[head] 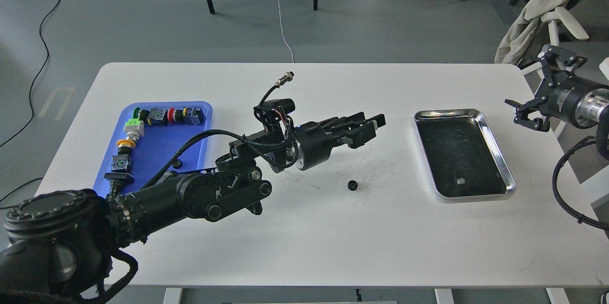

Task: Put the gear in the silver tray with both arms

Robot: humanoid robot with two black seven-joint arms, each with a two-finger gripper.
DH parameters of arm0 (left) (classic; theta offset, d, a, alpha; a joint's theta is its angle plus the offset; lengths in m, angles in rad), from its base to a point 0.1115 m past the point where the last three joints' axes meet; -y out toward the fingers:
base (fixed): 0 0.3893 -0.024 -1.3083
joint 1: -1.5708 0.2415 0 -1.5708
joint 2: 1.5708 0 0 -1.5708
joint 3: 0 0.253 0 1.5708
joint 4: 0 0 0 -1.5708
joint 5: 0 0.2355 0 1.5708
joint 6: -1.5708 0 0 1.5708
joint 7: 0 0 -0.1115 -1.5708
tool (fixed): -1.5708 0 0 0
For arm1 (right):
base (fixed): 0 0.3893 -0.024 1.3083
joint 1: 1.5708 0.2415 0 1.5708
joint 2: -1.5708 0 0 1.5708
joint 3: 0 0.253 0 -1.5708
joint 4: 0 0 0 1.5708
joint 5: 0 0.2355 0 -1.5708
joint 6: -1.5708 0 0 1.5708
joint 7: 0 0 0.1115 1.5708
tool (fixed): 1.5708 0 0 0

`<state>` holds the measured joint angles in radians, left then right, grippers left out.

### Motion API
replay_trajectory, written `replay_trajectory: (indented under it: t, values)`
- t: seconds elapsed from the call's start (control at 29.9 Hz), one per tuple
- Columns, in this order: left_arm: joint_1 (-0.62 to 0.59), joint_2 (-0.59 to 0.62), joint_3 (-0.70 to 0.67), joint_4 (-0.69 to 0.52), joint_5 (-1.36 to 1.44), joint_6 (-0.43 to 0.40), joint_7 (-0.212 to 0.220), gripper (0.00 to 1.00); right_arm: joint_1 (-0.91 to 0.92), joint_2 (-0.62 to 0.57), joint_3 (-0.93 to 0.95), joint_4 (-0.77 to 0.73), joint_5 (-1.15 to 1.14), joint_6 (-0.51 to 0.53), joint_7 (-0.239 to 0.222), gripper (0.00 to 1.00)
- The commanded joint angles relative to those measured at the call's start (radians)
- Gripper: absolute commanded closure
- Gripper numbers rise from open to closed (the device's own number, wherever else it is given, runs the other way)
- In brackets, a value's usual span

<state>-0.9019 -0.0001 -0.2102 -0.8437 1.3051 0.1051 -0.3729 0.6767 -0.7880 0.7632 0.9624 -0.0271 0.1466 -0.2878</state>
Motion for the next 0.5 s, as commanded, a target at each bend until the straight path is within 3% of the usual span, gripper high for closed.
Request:
replay_trajectory:
  t: [0.0,0.2,0.47]
  values:
    - [-0.035,0.000,-0.015,0.000,-0.036,0.001,0.000,0.32,0.056,-0.031,-0.066,0.002,-0.081,0.005,0.001,0.01]
    - [-0.075,0.051,-0.067,0.025,-0.115,0.004,0.000,0.22,0.145,-0.039,-0.183,0.018,-0.125,0.017,0.010,0.01]
    - [-0.118,0.242,-0.141,0.025,-0.245,-0.008,-0.012,0.18,0.236,-0.031,-0.252,0.030,-0.224,0.036,0.012,0.01]
